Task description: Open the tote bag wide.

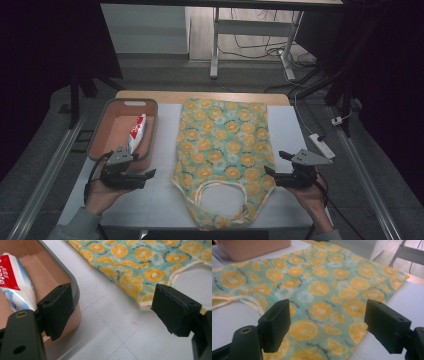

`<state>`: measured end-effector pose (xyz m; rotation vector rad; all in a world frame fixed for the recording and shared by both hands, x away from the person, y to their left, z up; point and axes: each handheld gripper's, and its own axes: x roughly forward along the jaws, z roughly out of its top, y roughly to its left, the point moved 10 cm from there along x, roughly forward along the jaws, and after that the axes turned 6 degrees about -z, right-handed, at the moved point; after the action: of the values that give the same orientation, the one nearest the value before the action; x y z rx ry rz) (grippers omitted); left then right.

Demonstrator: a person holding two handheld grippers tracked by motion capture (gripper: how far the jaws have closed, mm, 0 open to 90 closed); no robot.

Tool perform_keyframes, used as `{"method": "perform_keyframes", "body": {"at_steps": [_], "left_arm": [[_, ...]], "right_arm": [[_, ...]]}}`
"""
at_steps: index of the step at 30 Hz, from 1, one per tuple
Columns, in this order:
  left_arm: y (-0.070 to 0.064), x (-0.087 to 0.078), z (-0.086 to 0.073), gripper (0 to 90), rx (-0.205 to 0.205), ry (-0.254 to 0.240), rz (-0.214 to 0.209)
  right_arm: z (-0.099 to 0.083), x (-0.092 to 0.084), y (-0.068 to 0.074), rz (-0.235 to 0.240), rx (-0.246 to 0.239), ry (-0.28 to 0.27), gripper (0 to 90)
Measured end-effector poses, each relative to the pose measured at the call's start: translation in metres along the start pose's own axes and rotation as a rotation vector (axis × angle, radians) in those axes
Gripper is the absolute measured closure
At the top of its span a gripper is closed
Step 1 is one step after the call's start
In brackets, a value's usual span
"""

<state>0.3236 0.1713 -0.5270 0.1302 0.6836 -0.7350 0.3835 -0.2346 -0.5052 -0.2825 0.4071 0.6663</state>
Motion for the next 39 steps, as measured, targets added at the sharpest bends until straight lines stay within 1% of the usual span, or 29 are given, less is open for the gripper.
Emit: {"method": "perform_keyframes", "body": {"at_steps": [4,7,9,11,13,18,20,22,26,27,29,31,33,35,37,39], "left_arm": [[0.001,-0.001,0.0,18.0,-0.001,-0.001,0.002],[0.001,-0.001,0.0,18.0,-0.003,-0.001,-0.001],[0.001,0.0,0.0,18.0,-0.002,0.0,-0.008],[0.001,-0.001,-0.001,18.1,0.002,0.0,-0.005],[0.0,0.0,-0.002,18.2,-0.004,-0.001,-0.007],[-0.001,0.002,-0.003,18.2,0.003,0.01,-0.007],[-0.002,0.001,-0.001,18.4,0.014,0.009,-0.004],[-0.002,0.001,0.0,18.6,0.015,0.006,-0.004],[-0.003,0.0,0.002,18.7,0.018,0.001,-0.007],[-0.004,0.0,0.001,18.7,0.025,0.003,-0.009],[-0.009,0.0,0.001,18.7,0.046,0.012,-0.01],[-0.011,0.0,0.002,18.8,0.047,0.01,-0.012],[-0.014,0.001,0.006,19.2,0.052,0.002,-0.008],[-0.02,0.005,0.01,19.4,0.064,0.002,-0.015],[-0.025,0.009,0.014,19.6,0.085,0.01,-0.024],[-0.029,0.012,0.019,19.6,0.096,0.015,-0.032]], "right_arm": [[0.0,0.002,0.002,0.004,-0.012,0.007,21.8],[0.001,0.0,-0.001,-0.002,-0.016,-0.001,22.6],[0.003,-0.001,-0.003,-0.004,-0.012,-0.007,22.7],[0.003,-0.003,-0.003,-0.003,-0.007,-0.012,23.0],[0.003,-0.003,-0.004,-0.004,-0.004,-0.014,23.0],[-0.002,-0.001,-0.005,-0.009,-0.007,0.001,23.4],[0.001,0.0,-0.004,-0.007,-0.015,-0.002,23.5],[0.005,-0.001,-0.004,-0.01,-0.022,-0.01,23.8],[0.008,-0.004,-0.004,-0.013,-0.02,-0.029,24.9],[0.008,-0.004,-0.004,-0.013,-0.02,-0.029,24.9],[0.008,-0.002,-0.002,0.002,-0.016,-0.028,25.0],[0.007,-0.002,-0.001,0.007,-0.014,-0.025,25.0],[0.007,-0.001,0.001,0.015,-0.014,-0.025,25.3],[0.007,0.001,0.004,0.02,-0.015,-0.027,25.3],[0.007,0.002,0.006,0.026,-0.023,-0.025,25.4],[0.007,0.002,0.007,0.031,-0.024,-0.022,25.4]]}}
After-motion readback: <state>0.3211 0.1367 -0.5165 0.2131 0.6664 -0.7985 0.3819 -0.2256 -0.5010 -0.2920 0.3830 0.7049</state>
